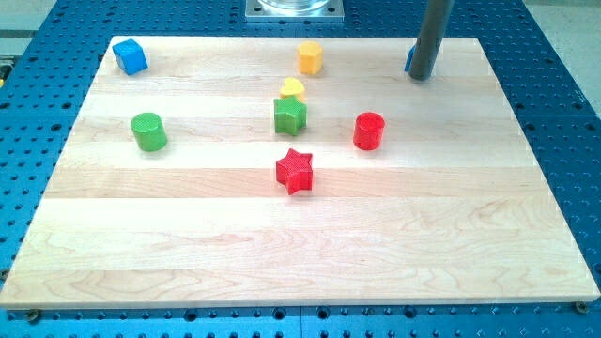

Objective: Move the triangle diagonal to the red circle

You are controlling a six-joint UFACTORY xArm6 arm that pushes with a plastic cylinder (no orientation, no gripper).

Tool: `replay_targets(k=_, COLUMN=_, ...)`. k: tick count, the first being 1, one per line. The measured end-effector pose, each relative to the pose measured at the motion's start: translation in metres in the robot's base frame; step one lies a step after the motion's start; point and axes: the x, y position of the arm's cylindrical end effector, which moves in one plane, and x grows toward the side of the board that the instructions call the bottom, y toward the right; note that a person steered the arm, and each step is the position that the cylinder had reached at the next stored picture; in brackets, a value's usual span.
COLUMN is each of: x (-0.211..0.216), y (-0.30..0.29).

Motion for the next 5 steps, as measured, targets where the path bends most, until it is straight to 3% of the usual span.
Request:
replay_targets(k=4, x=0.008, y=-0.003)
replay_targets(k=5, x=0.021, y=-0.039)
